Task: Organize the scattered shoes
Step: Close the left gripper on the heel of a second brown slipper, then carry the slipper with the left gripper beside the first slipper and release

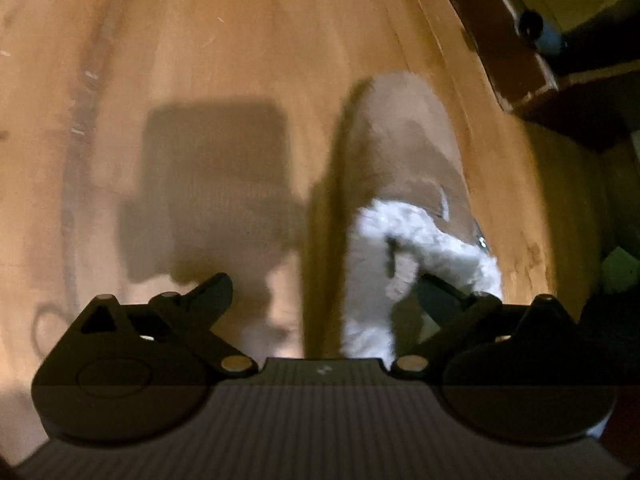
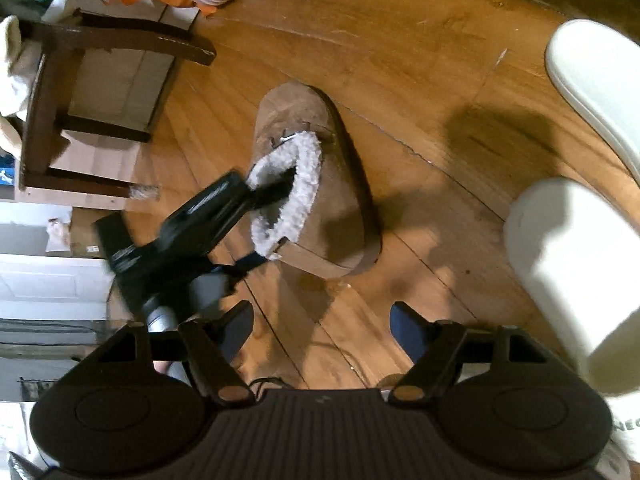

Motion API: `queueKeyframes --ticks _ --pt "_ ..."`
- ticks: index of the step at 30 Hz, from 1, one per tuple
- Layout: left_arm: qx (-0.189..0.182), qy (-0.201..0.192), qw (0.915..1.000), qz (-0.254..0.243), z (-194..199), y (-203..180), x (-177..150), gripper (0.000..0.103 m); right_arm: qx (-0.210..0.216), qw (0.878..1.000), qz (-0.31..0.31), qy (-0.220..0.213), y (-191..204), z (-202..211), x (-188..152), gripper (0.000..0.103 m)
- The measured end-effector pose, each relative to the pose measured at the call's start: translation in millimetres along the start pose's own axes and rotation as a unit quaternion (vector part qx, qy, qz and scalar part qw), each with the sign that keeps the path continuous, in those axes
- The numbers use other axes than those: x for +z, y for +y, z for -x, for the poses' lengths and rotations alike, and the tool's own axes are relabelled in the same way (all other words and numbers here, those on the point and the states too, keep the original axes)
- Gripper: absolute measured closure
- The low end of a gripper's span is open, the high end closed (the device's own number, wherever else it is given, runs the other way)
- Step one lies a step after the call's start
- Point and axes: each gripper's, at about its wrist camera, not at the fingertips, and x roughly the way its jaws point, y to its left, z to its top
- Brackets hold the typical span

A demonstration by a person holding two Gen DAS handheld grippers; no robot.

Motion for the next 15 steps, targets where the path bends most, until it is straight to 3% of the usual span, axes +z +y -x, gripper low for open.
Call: queueKeyframes --ticks 1,2,4,6,8,15 --pt "0.001 -0.009 0.9999 -0.008 0.0 -3.3 -2.9 0.068 0.0 1.0 -0.003 -0.002 -1.3 1.2 -0.1 0.027" --pt "0.001 -0.016 0.9998 -0.015 0.3 -6.5 -5.3 0.09 -0.002 1.0 -0.007 -0.003 -2.8 2.4 0.0 0.027" --pt "-0.002 -0.016 0.9999 0.001 3.5 -4.1 -7.5 0.096 -0.006 1.0 -0.014 -0.003 -5.2 4.1 -0.2 0.027" --pt "-0.021 0.002 0.9978 0.063 10.3 10.1 -5.5 0.096 -0.009 1.0 -0.02 -0.004 -6.8 7.2 -1.6 0.027" --pt "-0.029 0.009 0.995 0.095 22.6 21.2 -0.8 0.097 -0.01 1.0 -0.025 -0.003 -6.6 10.6 -4.2 0.027" --pt "-0.042 -0.006 0.9942 0.099 112.1 67.5 4.7 0.097 0.0 1.0 -0.012 0.002 15.3 28.8 -24.5 0.026"
